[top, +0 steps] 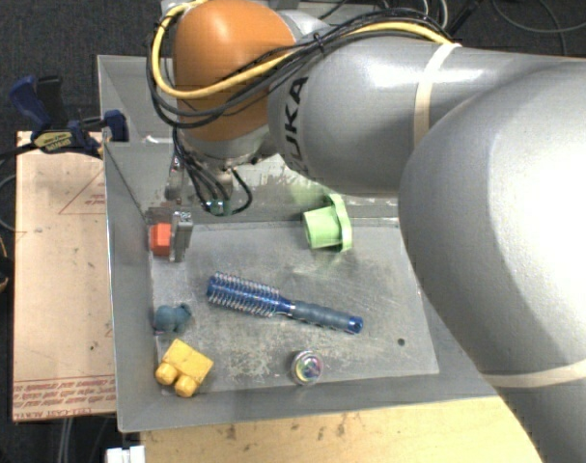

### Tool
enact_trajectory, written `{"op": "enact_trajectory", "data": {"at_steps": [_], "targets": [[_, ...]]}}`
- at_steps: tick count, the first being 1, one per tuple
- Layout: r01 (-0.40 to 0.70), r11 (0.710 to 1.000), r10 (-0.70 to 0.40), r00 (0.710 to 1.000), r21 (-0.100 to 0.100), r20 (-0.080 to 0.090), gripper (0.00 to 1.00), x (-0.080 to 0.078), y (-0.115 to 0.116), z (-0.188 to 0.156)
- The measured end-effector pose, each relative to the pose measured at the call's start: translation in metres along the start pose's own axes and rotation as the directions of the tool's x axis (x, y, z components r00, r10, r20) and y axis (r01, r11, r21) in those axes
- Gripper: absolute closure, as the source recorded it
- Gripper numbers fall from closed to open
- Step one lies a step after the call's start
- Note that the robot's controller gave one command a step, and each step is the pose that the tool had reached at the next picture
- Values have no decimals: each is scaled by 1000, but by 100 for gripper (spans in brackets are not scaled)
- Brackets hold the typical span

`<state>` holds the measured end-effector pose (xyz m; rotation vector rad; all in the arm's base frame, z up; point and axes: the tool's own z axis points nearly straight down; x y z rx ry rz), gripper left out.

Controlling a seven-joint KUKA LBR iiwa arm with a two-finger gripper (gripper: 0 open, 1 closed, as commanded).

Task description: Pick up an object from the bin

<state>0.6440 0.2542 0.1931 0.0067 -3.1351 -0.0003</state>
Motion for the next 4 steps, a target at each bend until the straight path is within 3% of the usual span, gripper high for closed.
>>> {"op": "enact_trajectory", "data": {"at_steps": [1,2,3,4], "targets": [[-235,972,235,972,-5,13,0,12,-26,-77],[-124,992,124,992,3,-3,0,92,-31,8],[-198,980,198,980,-10,15,0,113,-103,119],[-195,981,195,981,-12,20,100,112,-102,116]]}}
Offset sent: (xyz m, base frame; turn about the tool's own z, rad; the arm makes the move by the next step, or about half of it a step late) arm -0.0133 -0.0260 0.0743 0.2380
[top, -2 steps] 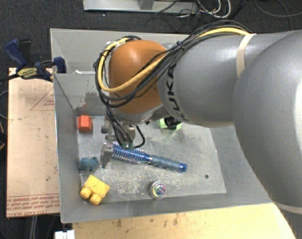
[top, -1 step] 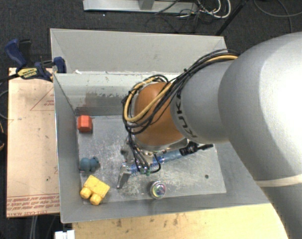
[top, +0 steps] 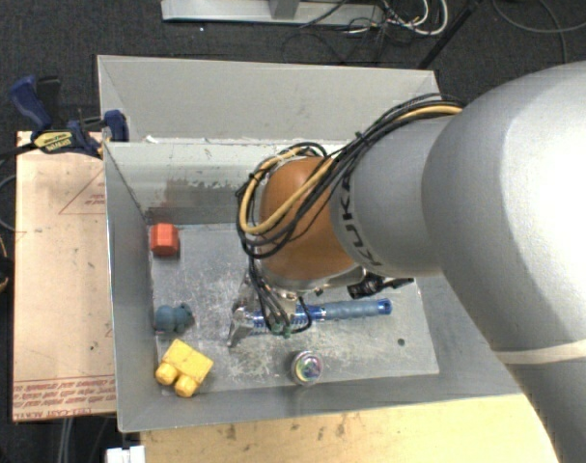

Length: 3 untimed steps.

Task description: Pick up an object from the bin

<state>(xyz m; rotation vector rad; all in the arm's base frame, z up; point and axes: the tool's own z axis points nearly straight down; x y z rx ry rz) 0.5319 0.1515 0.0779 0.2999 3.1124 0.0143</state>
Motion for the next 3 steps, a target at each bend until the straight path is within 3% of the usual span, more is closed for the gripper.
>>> {"op": "enact_trajectory", "data": {"at_steps": [1,2,3], "targets": [[33,999,-33,999,-7,10,100,9,-15,0],[57,998,-57,998,5,-7,100,15,-13,-92],[113,994,-113,994,5,-6,100,20,2,-162]]}}
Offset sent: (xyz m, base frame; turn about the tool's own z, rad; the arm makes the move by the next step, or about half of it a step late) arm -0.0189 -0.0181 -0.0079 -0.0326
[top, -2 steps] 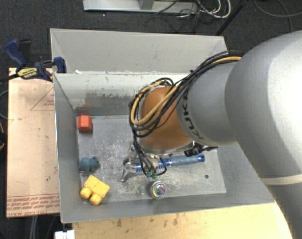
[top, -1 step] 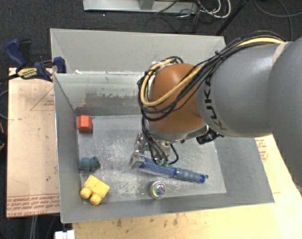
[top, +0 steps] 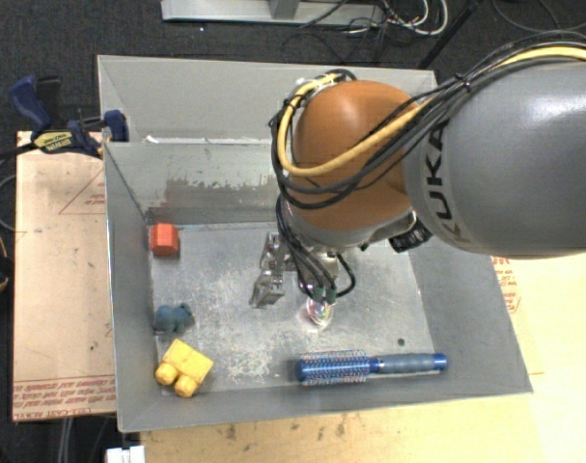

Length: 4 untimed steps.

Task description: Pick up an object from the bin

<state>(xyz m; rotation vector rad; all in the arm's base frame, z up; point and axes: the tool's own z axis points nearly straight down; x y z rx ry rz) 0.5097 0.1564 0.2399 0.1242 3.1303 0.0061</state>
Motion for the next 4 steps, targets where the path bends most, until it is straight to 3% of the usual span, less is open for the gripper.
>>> {"op": "enact_trajectory", "data": {"at_steps": [1,2,3,4], "targets": [[-2,1000,2,1000,3,-7,0,1,-1,4],[221,975,-221,975,2,-9,0,25,-30,145],[370,929,-370,929,3,-1,0,13,-102,152],[374,928,-374,928,-1,-7,100,16,-100,153]]}}
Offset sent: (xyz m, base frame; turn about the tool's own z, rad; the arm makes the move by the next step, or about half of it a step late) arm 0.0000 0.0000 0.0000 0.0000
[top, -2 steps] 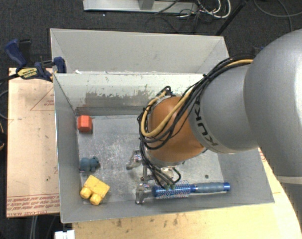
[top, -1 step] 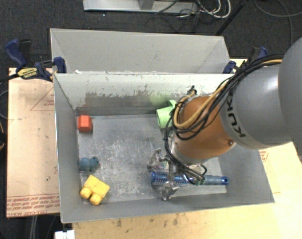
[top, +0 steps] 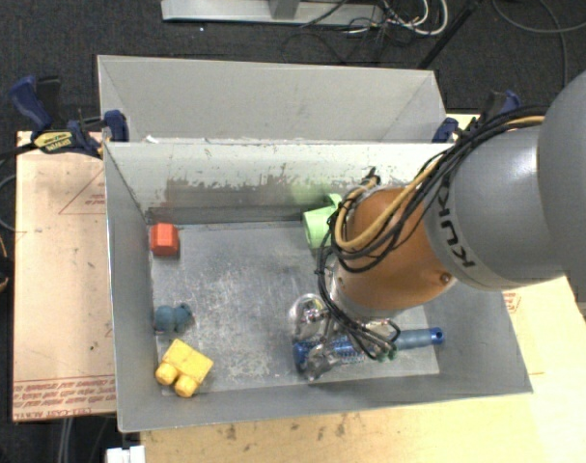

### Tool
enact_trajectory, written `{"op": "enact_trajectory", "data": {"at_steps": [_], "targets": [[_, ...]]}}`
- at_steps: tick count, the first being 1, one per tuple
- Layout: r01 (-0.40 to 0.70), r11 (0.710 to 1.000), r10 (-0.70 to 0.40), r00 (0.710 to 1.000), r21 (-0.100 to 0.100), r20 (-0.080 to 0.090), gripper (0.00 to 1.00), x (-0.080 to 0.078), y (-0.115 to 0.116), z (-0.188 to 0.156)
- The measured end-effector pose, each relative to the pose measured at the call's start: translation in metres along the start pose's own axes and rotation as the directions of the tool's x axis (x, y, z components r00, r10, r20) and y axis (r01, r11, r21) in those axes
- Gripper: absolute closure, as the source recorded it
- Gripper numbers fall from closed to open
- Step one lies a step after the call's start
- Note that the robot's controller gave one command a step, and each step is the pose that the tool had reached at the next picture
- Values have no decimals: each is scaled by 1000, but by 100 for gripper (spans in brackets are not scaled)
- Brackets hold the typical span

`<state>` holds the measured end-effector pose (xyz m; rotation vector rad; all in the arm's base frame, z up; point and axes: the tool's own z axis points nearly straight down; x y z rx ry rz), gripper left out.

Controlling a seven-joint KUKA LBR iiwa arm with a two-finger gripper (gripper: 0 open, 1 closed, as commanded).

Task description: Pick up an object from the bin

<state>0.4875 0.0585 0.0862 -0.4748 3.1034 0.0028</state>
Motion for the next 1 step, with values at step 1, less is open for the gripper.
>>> {"op": "enact_trajectory", "data": {"at_steps": [1], "targets": [[19,1000,-19,1000,2,7,100,0,6,-149]]}}
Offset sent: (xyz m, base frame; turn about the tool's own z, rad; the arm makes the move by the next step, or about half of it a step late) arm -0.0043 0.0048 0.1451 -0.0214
